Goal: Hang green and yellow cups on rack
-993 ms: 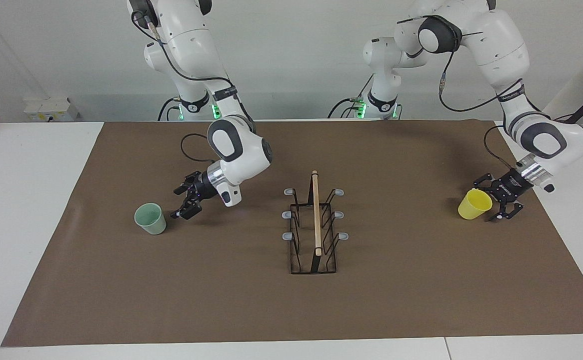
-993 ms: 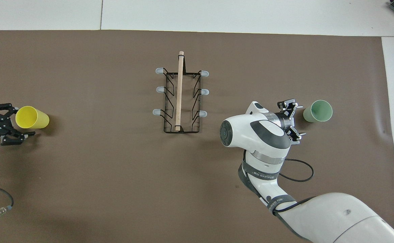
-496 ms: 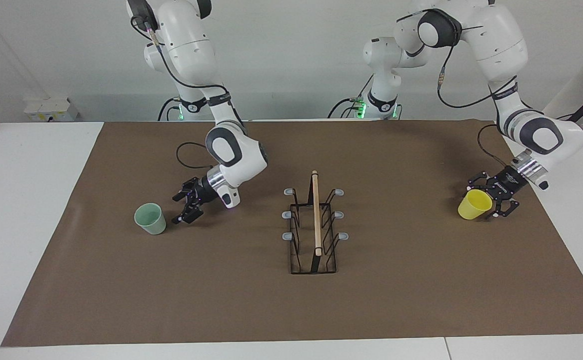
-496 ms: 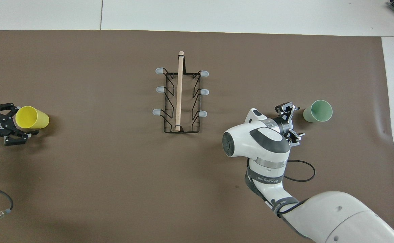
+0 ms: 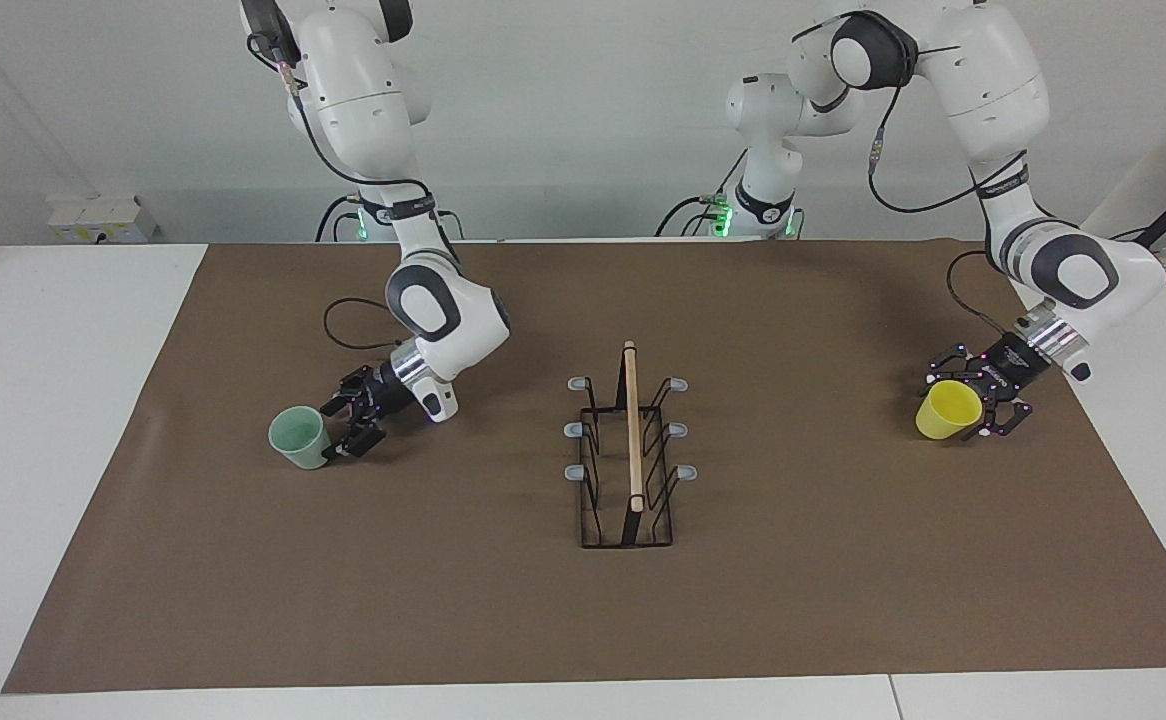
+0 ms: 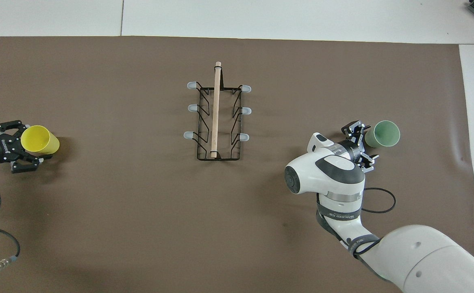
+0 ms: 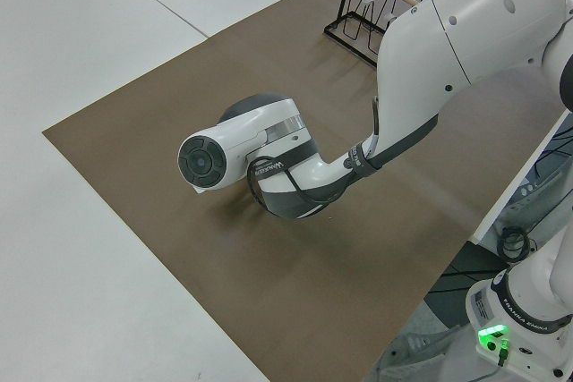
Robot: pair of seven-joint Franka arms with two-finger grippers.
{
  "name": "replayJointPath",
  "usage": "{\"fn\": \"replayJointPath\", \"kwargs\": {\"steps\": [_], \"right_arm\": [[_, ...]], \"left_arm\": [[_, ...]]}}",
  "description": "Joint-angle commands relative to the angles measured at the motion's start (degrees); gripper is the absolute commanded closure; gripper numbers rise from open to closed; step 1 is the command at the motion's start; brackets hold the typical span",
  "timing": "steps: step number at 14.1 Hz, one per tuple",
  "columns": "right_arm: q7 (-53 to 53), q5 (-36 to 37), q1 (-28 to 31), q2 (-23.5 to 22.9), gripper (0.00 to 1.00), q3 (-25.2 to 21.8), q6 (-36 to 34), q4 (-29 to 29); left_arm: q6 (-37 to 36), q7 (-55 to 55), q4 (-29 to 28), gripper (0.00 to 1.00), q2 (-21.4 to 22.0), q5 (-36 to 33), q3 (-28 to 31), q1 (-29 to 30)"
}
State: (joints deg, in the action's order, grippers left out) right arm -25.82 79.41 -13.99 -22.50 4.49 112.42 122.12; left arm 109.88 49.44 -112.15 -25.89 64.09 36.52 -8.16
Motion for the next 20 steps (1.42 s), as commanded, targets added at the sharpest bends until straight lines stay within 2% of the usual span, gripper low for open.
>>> {"fn": "replayJointPath", "kwargs": {"steps": [1, 5, 12, 17, 18, 19, 20], "right_arm": [[2.6, 4.7, 1.9, 0.3, 0.00, 0.4, 1.7, 1.7], [4.5, 11.2, 3.1, 0.6, 0.00, 0.4, 3.6, 3.9], [7.1, 18.7, 5.2, 0.7, 0.00, 0.4, 5.4, 5.2], [7.1, 20.5, 5.8, 0.7, 0.00, 0.4, 6.3, 5.7], [7.2, 20.7, 6.0, 0.7, 0.05, 0.4, 6.4, 5.8], [7.1, 21.0, 6.1, 0.7, 0.24, 0.4, 6.4, 5.8], [7.2, 21.0, 6.1, 0.7, 0.43, 0.4, 6.4, 5.8]], "left_arm": [[2.0, -1.1, -2.2, 0.00, 1.6, 1.0, 0.6, -1.9], [1.0, -7.9, -2.5, 0.00, 3.4, 0.6, 0.6, -2.3], [2.3, -10.6, -2.4, 0.00, 3.2, 0.2, 0.5, -4.5], [8.0, -10.9, -2.3, 0.13, 2.6, -6.1, -0.6, -5.4], [8.5, -10.8, -2.3, 0.17, 2.6, -6.2, -0.7, -5.8], [8.5, -10.2, -2.0, 0.23, 2.5, -6.3, -0.7, -5.8], [8.5, -9.8, -1.7, 0.40, 2.4, -6.3, -0.6, -5.9]]}}
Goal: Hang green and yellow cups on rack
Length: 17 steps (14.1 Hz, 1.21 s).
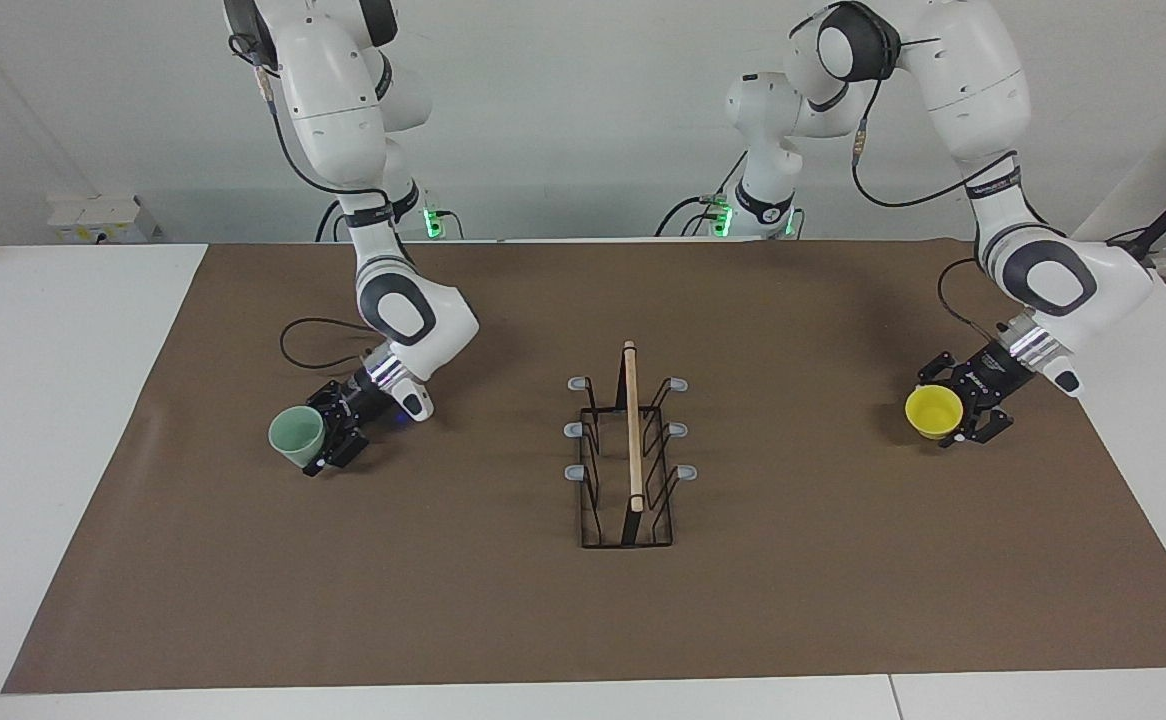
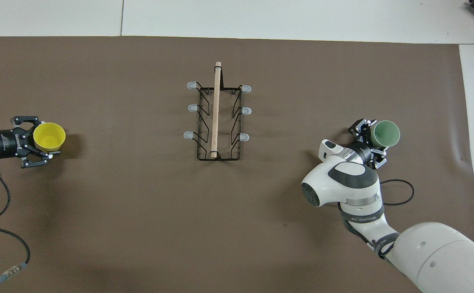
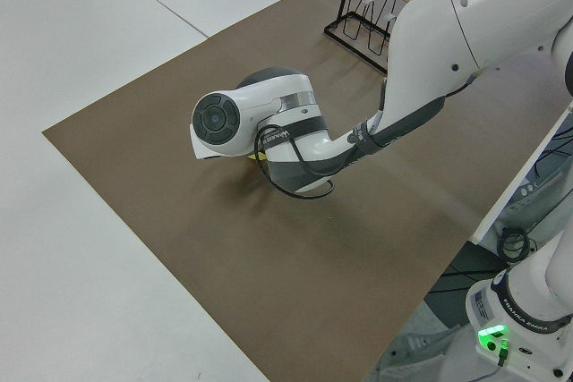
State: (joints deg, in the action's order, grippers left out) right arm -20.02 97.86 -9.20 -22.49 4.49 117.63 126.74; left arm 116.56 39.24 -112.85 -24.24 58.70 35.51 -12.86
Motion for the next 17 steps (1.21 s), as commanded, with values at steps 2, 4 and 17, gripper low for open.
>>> {"fn": "replayJointPath", "kwargs": {"steps": [2, 4, 17], "right_arm": [[1.8, 2.5, 1.1, 0.7, 0.80, 0.4, 0.9, 1.1], [2.2, 1.7, 0.5, 0.8, 1.00, 0.4, 0.1, 1.1], [-6.7, -32.6, -0.4, 7.0, 1.00, 1.9, 2.9, -5.6]], "left_arm": [[1.7, -0.5, -0.1, 1.00, 1.0, -2.0, 0.3, -1.1], [1.0, -1.0, 1.7, 1.00, 1.7, -2.3, 0.3, -1.1], [-0.4, -0.5, 16.3, 1.00, 7.9, -26.9, -7.5, -0.6]]}}
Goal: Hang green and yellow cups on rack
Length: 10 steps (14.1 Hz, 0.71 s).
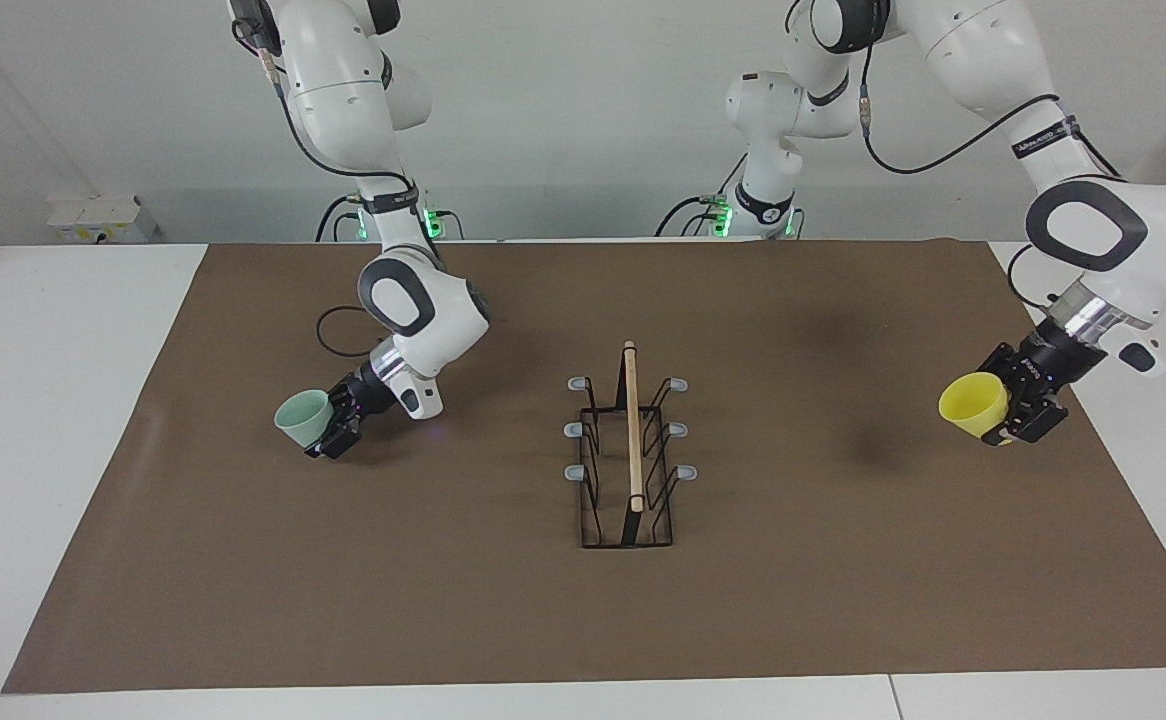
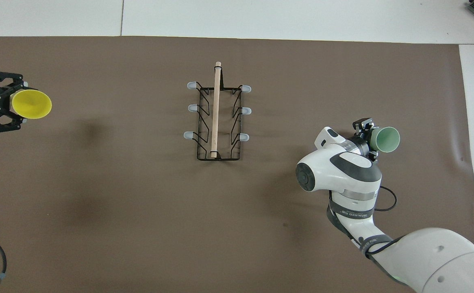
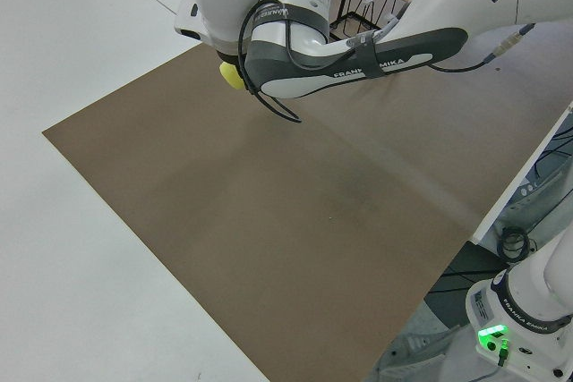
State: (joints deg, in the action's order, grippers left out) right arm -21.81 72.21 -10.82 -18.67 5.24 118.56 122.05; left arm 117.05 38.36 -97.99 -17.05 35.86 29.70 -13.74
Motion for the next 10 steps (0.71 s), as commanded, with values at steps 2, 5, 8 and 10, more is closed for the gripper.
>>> {"fn": "replayJointPath", "kwargs": {"steps": [2, 5, 8, 10], "right_arm": [[-11.0, -16.0, 1.2, 5.1, 1.00, 1.2, 2.2, -3.0], [-14.8, -28.5, 0.6, 8.4, 1.00, 1.3, 1.9, -4.9], [-14.8, -36.3, 0.4, 11.2, 1.00, 3.0, 1.1, -5.7], [-14.7, -44.0, 0.9, 12.3, 1.00, 3.0, 1.1, -6.2]], "left_arm": [[-0.5, 0.6, 2.8, 1.00, 0.8, -8.5, -2.8, 0.2], [0.2, 0.8, 2.8, 1.00, 2.4, -12.7, -4.9, 0.2], [4.5, 0.8, 2.6, 1.00, 3.0, -16.7, -6.5, 0.3], [5.4, -0.3, 1.8, 1.00, 4.5, -19.8, -7.9, 0.2]]}}
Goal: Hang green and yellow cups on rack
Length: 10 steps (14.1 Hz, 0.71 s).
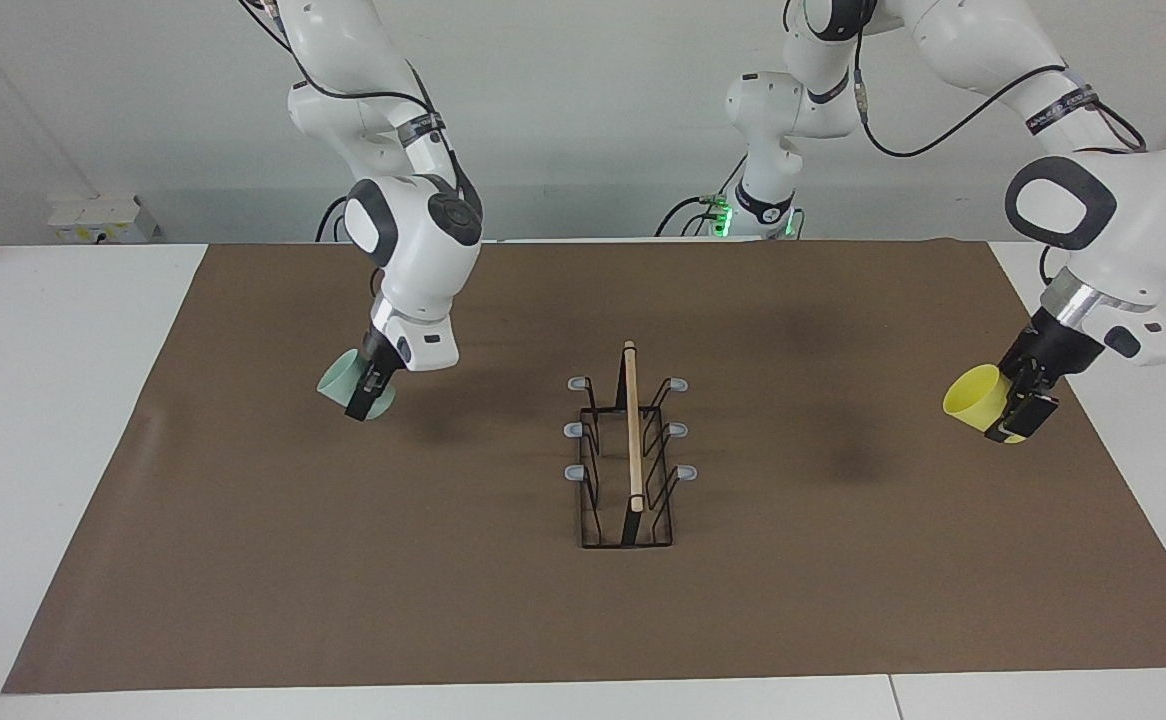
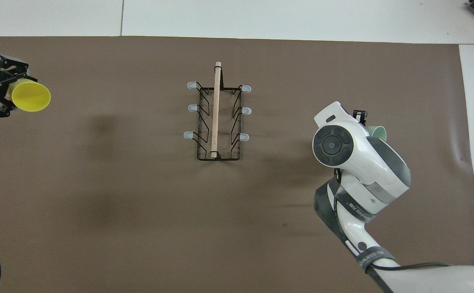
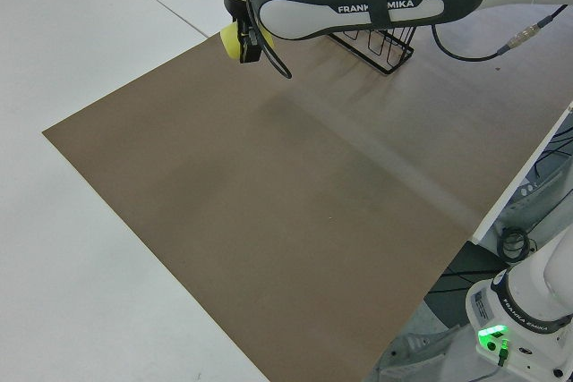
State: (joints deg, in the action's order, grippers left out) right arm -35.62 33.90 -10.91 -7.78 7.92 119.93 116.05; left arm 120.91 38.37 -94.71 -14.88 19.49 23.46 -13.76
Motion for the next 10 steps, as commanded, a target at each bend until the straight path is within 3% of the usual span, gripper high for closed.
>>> {"fn": "replayJointPath", "kwargs": {"steps": [1, 6, 8, 10], "right_arm": [[-0.9, -9.3, 1.3, 1.6, 1.00, 0.3, 0.0, -0.3], [-0.8, -20.0, 0.5, 4.0, 1.00, 0.3, 0.2, -2.8], [-0.9, -29.2, 0.5, 5.7, 1.00, 0.3, 0.2, -3.9], [-0.8, -34.0, -0.2, 7.4, 1.00, 0.4, 0.2, -4.2]], "left_arm": [[2.3, -0.2, -1.6, 1.00, 2.6, -6.4, -2.3, 0.2], [8.2, -0.2, -2.3, 1.00, 3.4, -10.2, -3.8, 0.2], [10.6, -0.2, -4.5, 1.00, 4.7, -13.9, -5.1, 0.3], [14.6, -0.2, -7.8, 1.00, 6.8, -15.1, -6.1, 0.2]]}}
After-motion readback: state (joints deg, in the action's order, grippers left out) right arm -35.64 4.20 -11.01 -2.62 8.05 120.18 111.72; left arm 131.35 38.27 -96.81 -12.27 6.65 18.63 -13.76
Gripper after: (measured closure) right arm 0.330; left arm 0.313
